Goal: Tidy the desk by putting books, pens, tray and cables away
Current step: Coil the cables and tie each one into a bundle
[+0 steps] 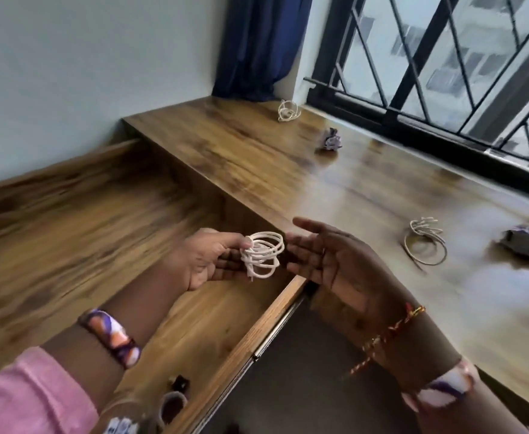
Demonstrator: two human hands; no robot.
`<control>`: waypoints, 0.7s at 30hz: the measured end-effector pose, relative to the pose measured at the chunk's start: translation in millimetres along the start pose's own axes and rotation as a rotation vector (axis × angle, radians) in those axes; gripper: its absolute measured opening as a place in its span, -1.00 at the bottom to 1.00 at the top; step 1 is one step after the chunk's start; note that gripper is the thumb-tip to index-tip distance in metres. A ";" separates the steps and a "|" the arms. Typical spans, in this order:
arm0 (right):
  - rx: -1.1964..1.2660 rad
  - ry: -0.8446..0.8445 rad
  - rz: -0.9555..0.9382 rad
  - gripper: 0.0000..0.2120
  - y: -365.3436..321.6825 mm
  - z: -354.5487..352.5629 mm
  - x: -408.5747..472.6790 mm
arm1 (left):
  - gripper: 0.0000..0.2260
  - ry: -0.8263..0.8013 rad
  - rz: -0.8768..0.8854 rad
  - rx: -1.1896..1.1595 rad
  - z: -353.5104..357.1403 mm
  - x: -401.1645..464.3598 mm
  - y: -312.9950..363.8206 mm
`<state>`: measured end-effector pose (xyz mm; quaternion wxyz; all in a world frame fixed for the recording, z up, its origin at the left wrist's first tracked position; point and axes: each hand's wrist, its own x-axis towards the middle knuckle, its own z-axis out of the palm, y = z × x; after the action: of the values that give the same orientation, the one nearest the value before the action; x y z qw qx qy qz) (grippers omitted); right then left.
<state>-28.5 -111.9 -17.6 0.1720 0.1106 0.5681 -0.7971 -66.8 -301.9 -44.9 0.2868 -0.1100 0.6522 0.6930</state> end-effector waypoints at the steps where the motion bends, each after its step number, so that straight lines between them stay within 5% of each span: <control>1: -0.002 0.033 -0.001 -0.70 1.5 -5.1 6.2 | -0.89 0.024 -0.022 -0.007 -3.3 11.8 -7.5; 13: -0.028 0.255 0.051 -0.76 -11.6 -69.4 56.7 | -0.92 0.159 -0.183 0.340 37.4 117.0 -59.7; 15: -0.034 0.276 0.041 -0.76 -18.7 -79.0 60.9 | -0.77 0.185 -0.173 0.429 37.7 128.4 -60.0; 19: -0.053 0.328 -0.021 -0.77 -44.3 -103.6 57.4 | -0.77 0.180 -0.072 1.021 27.4 130.9 -33.0; 21: -0.069 0.415 -0.103 -0.78 -64.6 -119.7 49.2 | -0.78 0.036 -0.015 1.205 27.2 122.2 -6.3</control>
<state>-101.7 12.8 -19.4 0.0138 0.2373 0.6230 -0.7452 -156.6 -244.7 -111.2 0.2926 0.0556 0.9340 0.1974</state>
